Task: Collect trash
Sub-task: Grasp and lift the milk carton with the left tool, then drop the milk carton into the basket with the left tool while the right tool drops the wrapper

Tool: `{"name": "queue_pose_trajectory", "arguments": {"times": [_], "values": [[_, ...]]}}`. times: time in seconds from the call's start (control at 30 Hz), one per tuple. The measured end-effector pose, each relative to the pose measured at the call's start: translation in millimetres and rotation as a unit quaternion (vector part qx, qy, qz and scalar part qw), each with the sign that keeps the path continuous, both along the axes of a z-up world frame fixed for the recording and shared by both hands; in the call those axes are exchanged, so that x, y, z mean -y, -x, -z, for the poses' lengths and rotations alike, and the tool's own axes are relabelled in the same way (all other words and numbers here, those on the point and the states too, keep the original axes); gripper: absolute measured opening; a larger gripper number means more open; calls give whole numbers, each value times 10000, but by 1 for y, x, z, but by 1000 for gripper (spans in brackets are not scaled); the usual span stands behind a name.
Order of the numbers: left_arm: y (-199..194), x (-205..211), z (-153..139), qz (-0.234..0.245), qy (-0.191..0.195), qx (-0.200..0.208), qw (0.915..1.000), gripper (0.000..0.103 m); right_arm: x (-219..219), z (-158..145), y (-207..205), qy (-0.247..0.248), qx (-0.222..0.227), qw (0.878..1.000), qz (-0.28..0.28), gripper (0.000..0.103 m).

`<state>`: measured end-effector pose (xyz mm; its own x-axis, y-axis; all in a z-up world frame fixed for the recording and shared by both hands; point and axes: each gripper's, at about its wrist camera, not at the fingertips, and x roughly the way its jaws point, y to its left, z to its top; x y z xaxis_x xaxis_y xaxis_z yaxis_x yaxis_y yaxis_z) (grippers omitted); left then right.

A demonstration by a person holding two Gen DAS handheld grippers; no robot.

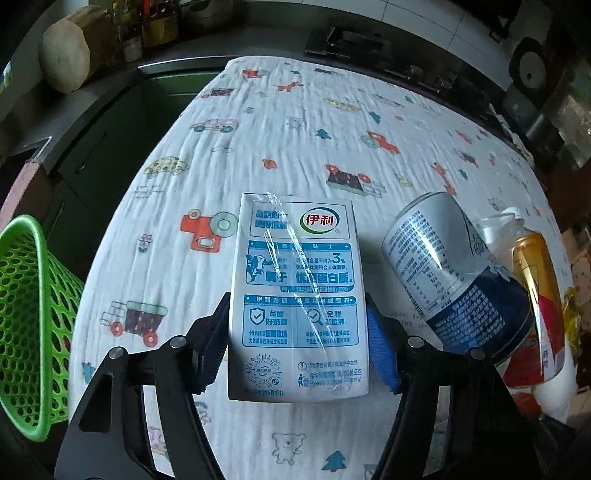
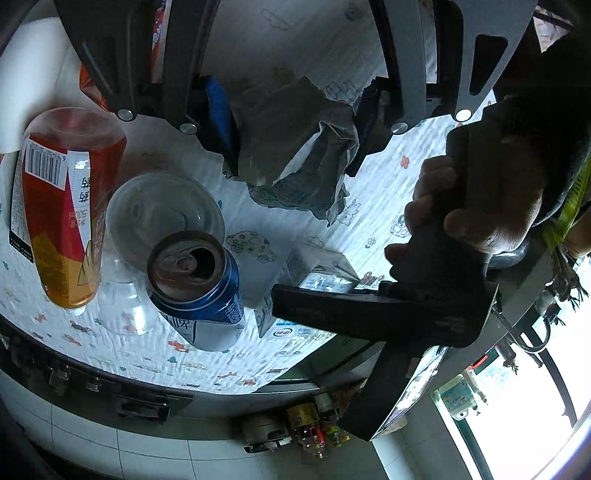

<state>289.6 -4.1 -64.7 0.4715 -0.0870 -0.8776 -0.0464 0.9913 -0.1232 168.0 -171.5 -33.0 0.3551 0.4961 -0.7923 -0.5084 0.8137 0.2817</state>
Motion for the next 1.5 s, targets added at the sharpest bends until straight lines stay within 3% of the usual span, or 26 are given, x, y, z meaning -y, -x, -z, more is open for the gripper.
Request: {"name": "queue_pose_trajectory", "arguments": {"times": [0.43, 0.77, 1.03, 1.5], "values": [[50, -37, -51, -154, -185, 598, 9979, 65, -19, -14, 10, -37, 159, 9998, -137, 54], [103, -112, -84, -630, -303, 961, 9929, 65, -69, -35, 19, -44, 344, 9984, -442, 54], [134, -188, -82, -1207, -351, 938, 9876, 65, -126, -39, 21, -19, 362, 9966, -743, 54], [164, -300, -43, -2171, -294, 598, 9739, 65, -217, -45, 20, -37, 409, 9929, -1115, 54]]}}
